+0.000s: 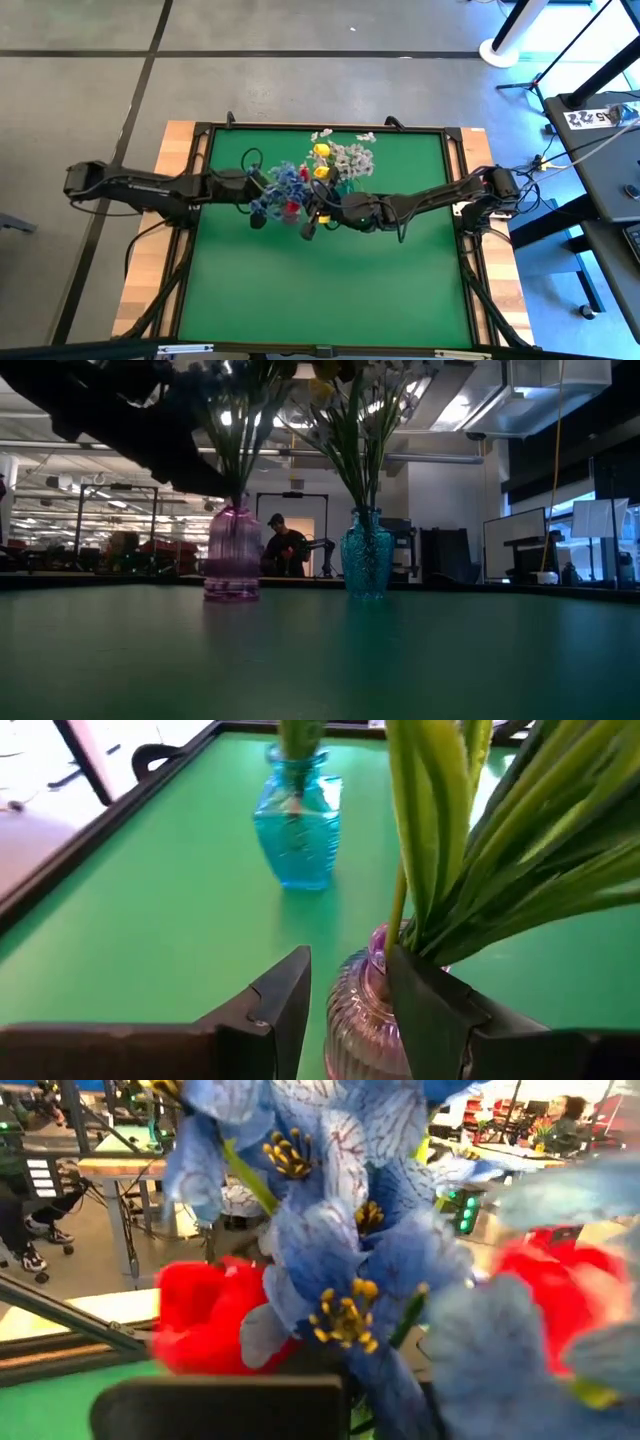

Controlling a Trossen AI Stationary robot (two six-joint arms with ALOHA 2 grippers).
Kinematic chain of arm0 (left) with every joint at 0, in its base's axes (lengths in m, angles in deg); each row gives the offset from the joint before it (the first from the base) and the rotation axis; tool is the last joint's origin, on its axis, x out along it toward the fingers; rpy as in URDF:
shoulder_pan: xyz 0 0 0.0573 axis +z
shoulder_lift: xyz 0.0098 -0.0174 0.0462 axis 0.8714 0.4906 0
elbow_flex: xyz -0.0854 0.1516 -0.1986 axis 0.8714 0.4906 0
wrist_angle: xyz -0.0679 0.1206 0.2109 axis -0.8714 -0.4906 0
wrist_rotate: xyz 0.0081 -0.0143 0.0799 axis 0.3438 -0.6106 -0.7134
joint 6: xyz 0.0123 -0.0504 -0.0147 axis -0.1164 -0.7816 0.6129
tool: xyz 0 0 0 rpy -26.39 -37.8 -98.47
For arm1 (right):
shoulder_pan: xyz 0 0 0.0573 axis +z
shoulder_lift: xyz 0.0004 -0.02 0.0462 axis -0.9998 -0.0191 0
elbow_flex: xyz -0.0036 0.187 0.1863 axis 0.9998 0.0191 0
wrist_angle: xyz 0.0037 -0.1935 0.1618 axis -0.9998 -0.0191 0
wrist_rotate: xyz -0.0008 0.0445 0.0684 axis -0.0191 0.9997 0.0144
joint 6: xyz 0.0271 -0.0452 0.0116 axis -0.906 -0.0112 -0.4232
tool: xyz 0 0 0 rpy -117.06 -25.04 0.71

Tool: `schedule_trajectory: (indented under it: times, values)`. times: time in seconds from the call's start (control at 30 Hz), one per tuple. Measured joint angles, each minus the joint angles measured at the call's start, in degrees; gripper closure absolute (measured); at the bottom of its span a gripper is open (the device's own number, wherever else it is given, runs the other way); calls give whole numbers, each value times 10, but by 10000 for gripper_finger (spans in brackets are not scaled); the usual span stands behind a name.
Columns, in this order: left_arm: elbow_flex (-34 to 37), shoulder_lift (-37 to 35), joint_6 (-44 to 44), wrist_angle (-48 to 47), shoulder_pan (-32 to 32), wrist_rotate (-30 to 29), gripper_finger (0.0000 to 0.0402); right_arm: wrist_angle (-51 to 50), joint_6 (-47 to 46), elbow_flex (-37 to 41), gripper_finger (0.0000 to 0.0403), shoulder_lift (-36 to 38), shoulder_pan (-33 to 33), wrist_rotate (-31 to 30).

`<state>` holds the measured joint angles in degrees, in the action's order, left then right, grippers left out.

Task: Sort flowers into vase by color
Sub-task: Put the blue flowers into the purple vase, then put the yellow tulip into the blue vase

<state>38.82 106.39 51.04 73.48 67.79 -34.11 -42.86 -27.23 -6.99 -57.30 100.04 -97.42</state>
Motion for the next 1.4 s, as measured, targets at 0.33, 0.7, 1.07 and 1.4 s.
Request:
schedule_trajectory:
  times: [0.33, 0.7, 1.07, 1.4]
  values:
    - [1, 17, -17, 29, -72, -18, 269, -13, -24, -1, 391, -32, 2, -7]
    - [3, -5, -25, 19, -100, -29, 269, -110, -109, -1, 377, -39, 1, 8]
    - [2, -169, -65, -109, -112, -66, 269, -162, -98, 0, 187, 25, 2, 41]
    - [2, -274, -131, -159, -144, -13, 269, -188, -65, 0, 104, 113, 30, 116]
